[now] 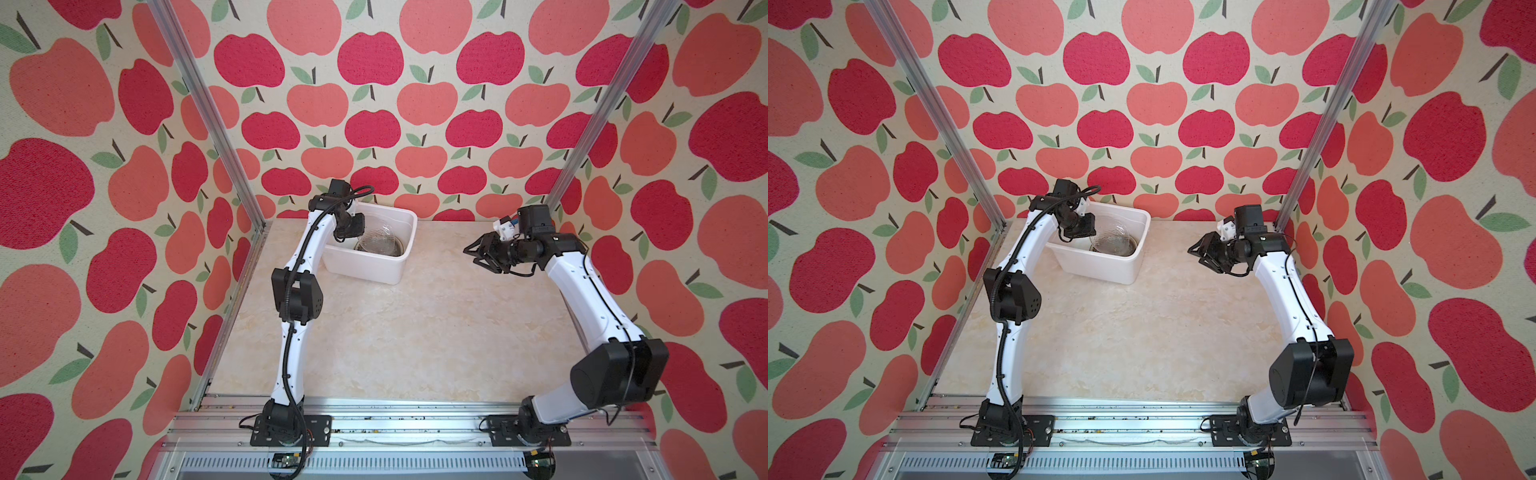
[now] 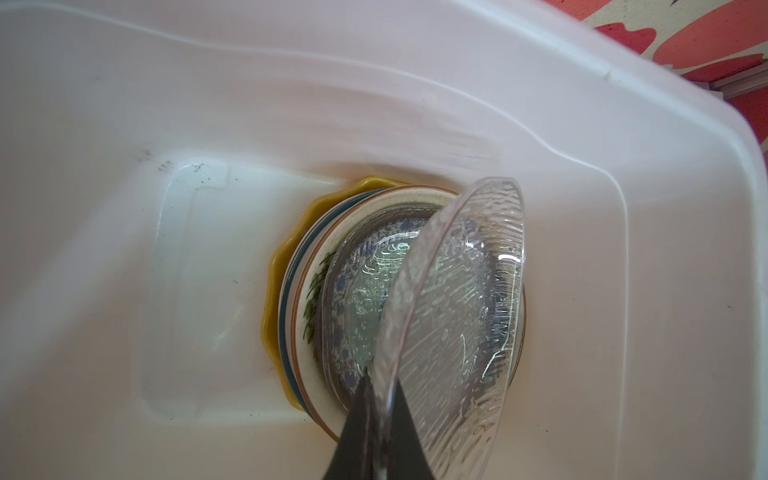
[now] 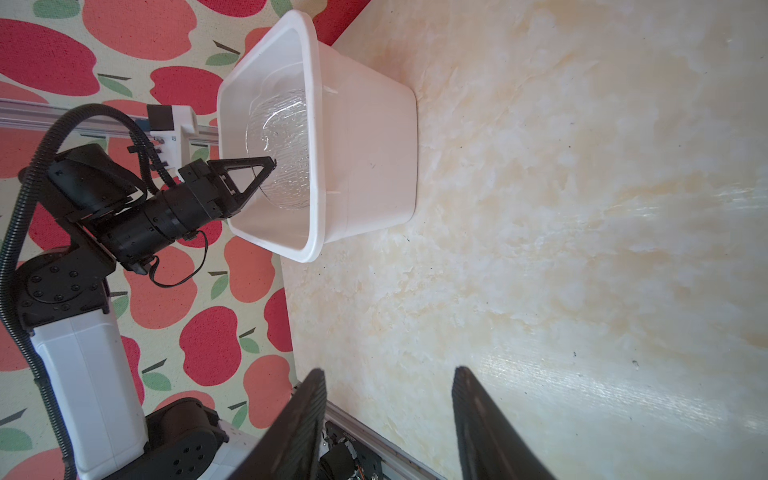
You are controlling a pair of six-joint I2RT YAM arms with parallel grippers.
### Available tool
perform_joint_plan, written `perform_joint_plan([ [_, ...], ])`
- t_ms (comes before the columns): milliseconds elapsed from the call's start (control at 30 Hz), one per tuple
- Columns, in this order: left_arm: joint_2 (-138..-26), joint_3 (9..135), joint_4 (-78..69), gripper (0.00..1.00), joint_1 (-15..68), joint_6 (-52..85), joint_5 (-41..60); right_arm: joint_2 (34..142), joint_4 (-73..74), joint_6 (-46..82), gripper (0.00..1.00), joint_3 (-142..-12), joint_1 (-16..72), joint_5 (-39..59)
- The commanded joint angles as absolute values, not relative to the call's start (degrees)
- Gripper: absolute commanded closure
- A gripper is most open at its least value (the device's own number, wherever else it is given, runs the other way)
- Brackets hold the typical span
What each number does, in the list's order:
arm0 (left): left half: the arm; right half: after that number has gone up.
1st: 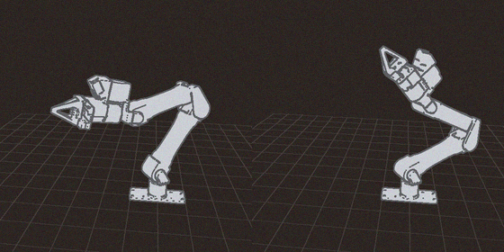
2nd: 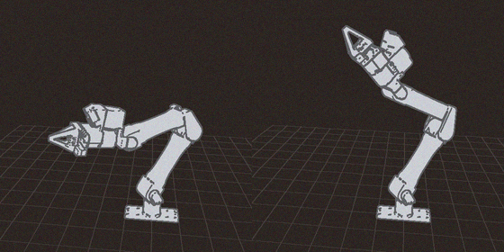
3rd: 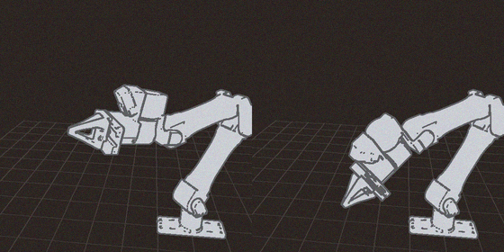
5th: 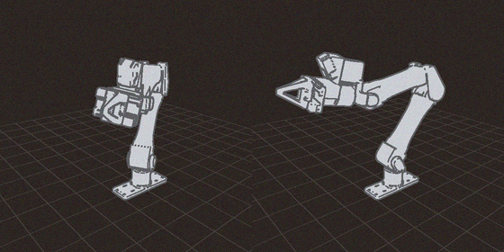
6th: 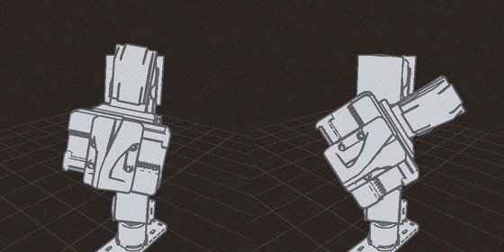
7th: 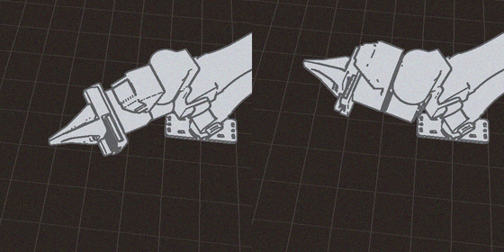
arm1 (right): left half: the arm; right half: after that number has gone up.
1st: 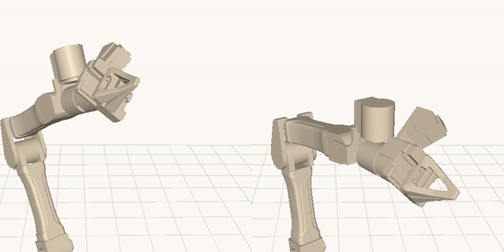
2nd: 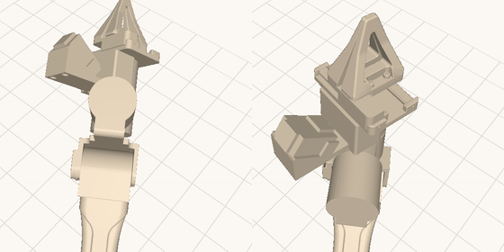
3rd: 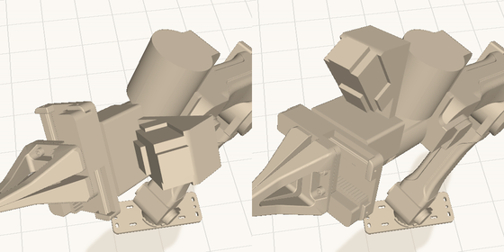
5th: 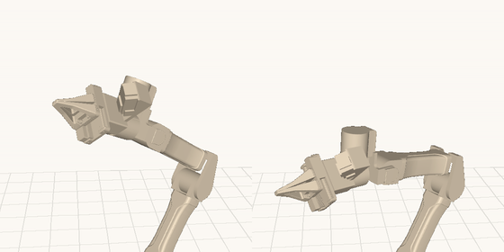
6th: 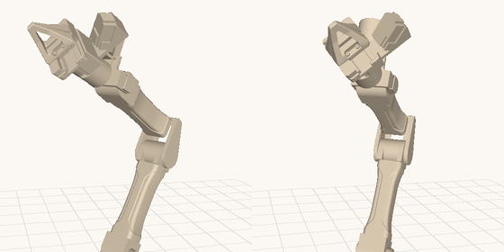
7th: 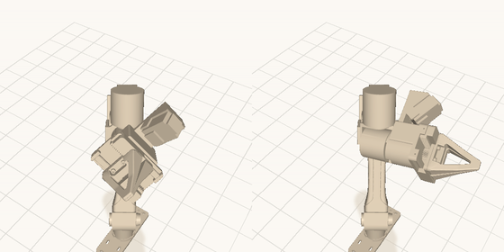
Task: Place the plates into the plastic bin on the countertop
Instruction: 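Lower the clear plate into the bin and open the left gripper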
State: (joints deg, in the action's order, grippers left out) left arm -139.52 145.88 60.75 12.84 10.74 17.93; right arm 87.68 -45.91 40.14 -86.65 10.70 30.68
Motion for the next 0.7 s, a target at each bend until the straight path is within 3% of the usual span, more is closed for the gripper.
perform_joint_plan([
  [0, -141.4, 147.8, 59.8, 0.92, 13.1, 8.6, 19.5, 88.2, -45.3, 40.5, 0.48, -87.9, 10.1, 31.9],
  [233, -142.0, 147.6, 59.9, 0.88, 12.1, 7.5, 21.4, 88.9, -44.9, 40.6, 0.49, -87.9, 9.8, 32.3],
  [667, -142.2, 146.9, 60.1, 0.55, 12.4, 8.0, 21.3, 88.8, -43.9, 40.9, 0.49, -87.1, 9.6, 32.4],
])
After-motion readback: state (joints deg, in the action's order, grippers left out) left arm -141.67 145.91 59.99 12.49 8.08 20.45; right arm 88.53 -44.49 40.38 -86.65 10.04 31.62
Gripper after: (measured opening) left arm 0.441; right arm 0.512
